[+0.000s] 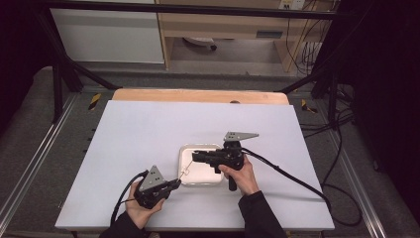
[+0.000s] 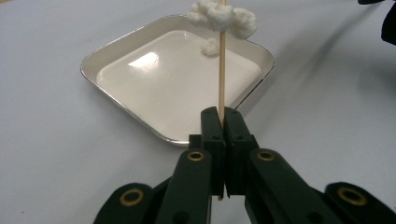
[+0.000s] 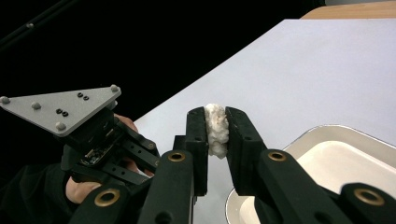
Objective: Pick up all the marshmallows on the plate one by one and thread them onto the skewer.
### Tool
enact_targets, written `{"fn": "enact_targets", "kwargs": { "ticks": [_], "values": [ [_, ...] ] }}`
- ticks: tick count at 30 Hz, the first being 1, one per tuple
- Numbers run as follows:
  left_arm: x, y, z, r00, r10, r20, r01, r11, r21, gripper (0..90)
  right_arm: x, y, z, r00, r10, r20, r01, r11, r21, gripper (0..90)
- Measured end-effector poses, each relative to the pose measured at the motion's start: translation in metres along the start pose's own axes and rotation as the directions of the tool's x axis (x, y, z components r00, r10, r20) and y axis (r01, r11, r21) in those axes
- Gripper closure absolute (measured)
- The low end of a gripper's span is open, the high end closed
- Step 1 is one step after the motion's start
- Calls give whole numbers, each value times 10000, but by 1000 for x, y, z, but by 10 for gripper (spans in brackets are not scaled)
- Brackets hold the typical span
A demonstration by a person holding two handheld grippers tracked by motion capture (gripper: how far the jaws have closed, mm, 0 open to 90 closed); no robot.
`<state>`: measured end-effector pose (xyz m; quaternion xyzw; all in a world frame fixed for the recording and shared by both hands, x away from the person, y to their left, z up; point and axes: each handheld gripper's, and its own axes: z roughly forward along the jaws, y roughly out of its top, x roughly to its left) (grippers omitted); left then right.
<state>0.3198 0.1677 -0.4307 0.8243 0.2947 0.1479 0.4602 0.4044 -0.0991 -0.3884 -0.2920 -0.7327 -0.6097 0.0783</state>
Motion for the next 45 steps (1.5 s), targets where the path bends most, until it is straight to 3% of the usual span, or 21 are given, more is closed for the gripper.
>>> {"fn": "enact_targets", "kwargs": {
  "ticks": [23,27,29,36,38,39,45],
  "values": [
    [-1,0,1,10000,-21,30,21,10000,-26,889,2,-6,4,9999,-92,-41,92,9999,67,803],
    [-1,2,0,9999,-61,143,65,9996,-283,889,2,-8,6,9999,-54,-103,56,9997,220,800],
    [-3,6,0,10000,65,6,-65,9997,-246,888,2,-13,11,9996,24,-268,-5,9974,715,793],
    [-1,4,2,9999,-145,28,145,9997,-214,888,2,-19,18,9999,-5,-168,15,9984,563,783],
    [-1,5,2,9999,-144,51,145,9996,-238,888,3,-18,17,9999,-87,-50,90,9984,564,762],
    [-1,5,2,9999,-129,18,129,9997,-220,888,4,-17,16,9998,-172,60,169,9986,506,702],
    [5,3,1,9997,-247,-42,245,9990,-367,888,8,-7,4,9975,-528,465,517,9984,245,564]
  ]
}}
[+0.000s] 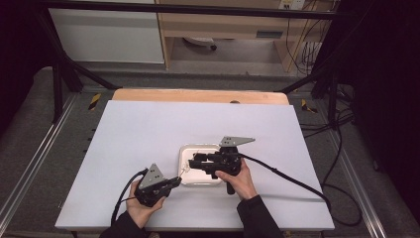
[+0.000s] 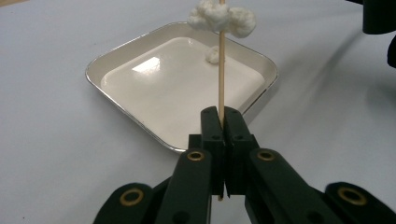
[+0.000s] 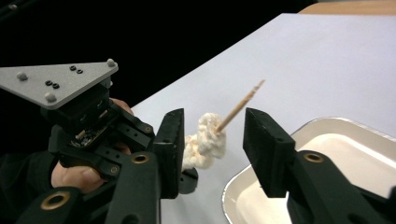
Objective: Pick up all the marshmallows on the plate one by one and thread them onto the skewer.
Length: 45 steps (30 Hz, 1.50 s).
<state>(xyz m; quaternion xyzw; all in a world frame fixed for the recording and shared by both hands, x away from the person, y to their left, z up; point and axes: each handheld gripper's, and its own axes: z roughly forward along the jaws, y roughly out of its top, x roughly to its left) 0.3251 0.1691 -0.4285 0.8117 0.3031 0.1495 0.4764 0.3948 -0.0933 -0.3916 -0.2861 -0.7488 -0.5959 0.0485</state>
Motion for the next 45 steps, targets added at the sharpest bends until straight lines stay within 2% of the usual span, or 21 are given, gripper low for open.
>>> {"fn": "enact_targets", "kwargs": {
  "ticks": [6,10,13,15,16,19,21,23,24,29,37,45],
  "values": [
    [2,-1,-2,10000,-46,30,46,10000,-56,887,-1,5,-9,9940,-443,1004,433,9990,121,350],
    [3,-1,-2,9999,-129,81,129,9999,20,888,-5,3,-12,9812,-910,1702,814,9947,628,226],
    [4,-1,-3,9998,-186,79,185,9998,43,888,-10,1,-13,9694,-1197,2142,976,9890,1111,173],
    [4,-2,-3,9998,-203,60,202,9998,49,888,-13,-1,-13,9596,-1472,2398,1117,9815,1554,149],
    [4,-2,-3,9997,-222,57,221,9997,58,887,-14,-2,-12,9573,-1535,2449,1139,9791,1686,147],
    [4,-2,-3,9997,-239,63,238,9997,57,887,-20,-5,-11,9461,-1825,2676,1263,9686,2142,157],
    [5,-2,-3,9997,-228,68,227,9997,71,887,-25,-8,-11,9421,-1831,2808,1199,9663,2277,193],
    [4,-2,-3,9997,-248,80,248,9997,82,887,-30,-10,-12,9346,-1862,3032,1132,9635,2427,217],
    [4,-2,-3,9997,-259,-46,260,9995,184,887,-33,-11,-11,9314,-1888,3112,1109,9615,2514,227],
    [4,-2,-3,9997,-243,4,243,9994,234,887,-40,-18,-6,9179,-2133,3346,1091,9464,3042,285],
    [4,-2,-2,9997,-254,28,254,9994,255,887,-49,-26,3,9043,-2510,3452,1205,9261,3576,402],
    [4,-2,-2,9997,-229,61,227,9993,289,887,-53,-31,8,8960,-2714,3516,1193,9095,3982,519]
  ]
}}
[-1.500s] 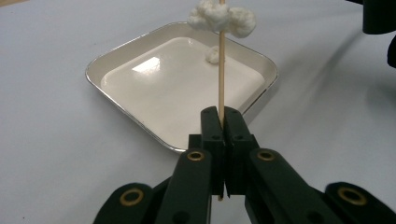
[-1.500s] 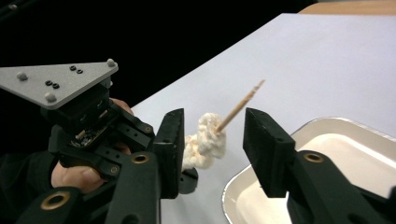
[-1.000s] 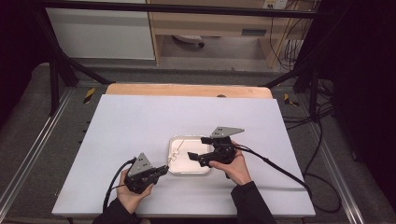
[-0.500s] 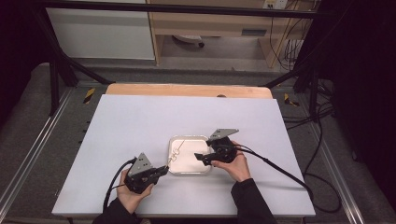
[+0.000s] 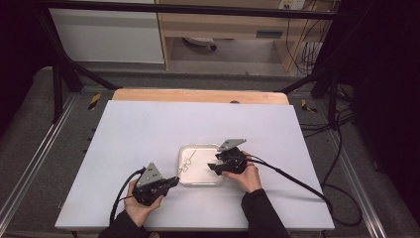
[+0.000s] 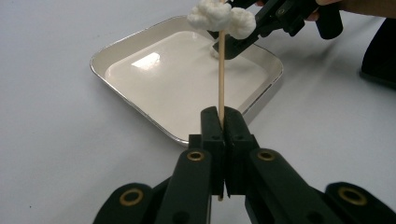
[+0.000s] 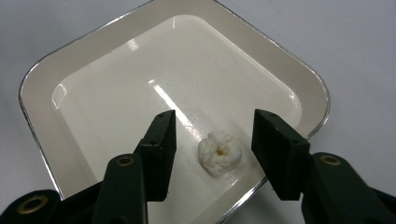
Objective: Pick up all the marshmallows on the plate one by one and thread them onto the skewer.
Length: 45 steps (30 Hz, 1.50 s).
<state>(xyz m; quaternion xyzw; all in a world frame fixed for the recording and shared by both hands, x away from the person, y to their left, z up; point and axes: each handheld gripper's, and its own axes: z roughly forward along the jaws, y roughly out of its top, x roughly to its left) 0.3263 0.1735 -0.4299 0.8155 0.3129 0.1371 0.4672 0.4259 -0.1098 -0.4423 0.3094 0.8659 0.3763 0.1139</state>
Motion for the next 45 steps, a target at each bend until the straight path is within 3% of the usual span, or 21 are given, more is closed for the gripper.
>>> {"fn": "enact_targets", "kwargs": {
  "ticks": [14,26,34,45],
  "values": [
    [0,0,0,10000,24,8,-24,10000,13,887,1,-3,4,10000,-65,66,63,9996,268,668],
    [-1,0,0,10000,13,20,-13,10000,-19,887,1,-2,2,10000,37,49,-39,9996,270,713],
    [-1,1,0,10000,41,28,-41,10000,-33,887,2,5,-16,9988,268,-402,-284,9988,-403,724],
    [-2,1,0,10000,71,69,-71,10000,-53,887,5,14,-42,9892,556,-1357,-759,9858,-1496,730]
  ]
}}
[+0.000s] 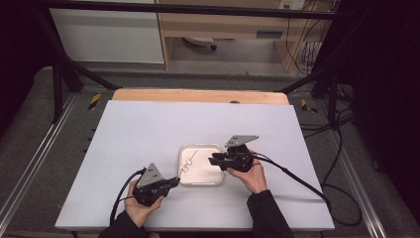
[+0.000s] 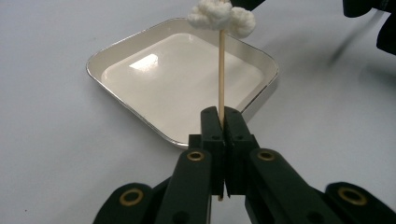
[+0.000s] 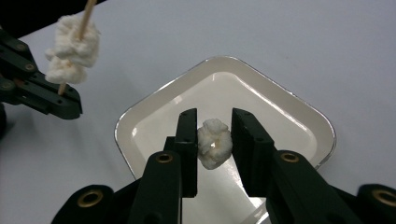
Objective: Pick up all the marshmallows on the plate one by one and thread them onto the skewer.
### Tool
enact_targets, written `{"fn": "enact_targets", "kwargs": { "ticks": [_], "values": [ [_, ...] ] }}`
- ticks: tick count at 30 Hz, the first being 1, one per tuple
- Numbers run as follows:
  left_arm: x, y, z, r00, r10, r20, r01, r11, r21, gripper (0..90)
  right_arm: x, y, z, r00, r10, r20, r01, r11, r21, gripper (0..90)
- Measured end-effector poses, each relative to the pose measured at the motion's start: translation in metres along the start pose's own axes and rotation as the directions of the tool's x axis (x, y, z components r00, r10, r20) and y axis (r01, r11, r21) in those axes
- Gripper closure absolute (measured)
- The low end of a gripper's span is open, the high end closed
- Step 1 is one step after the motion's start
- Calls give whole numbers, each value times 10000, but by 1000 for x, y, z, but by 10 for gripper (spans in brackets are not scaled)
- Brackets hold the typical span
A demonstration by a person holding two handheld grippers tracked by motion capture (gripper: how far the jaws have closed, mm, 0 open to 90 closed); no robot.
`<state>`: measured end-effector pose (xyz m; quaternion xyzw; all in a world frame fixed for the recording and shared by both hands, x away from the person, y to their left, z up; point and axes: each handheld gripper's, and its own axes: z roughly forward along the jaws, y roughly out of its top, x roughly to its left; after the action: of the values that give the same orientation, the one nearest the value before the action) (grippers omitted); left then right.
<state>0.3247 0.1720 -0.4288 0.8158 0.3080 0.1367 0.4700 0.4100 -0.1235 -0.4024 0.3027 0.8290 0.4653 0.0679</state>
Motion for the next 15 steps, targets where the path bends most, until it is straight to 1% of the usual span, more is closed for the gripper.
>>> {"fn": "enact_targets", "kwargs": {
  "ticks": [6,12,15],
  "values": [
    [-1,0,0,10000,37,34,-37,10000,-26,887,3,6,-13,9990,172,-412,-194,9984,-536,731],
    [-2,0,0,10000,51,47,-51,10000,-14,887,6,11,-26,9957,349,-860,-444,9928,-1115,734],
    [-2,0,0,10000,68,55,-68,10000,-3,887,7,14,-32,9941,436,-997,-568,9893,-1341,736]
  ]
}}
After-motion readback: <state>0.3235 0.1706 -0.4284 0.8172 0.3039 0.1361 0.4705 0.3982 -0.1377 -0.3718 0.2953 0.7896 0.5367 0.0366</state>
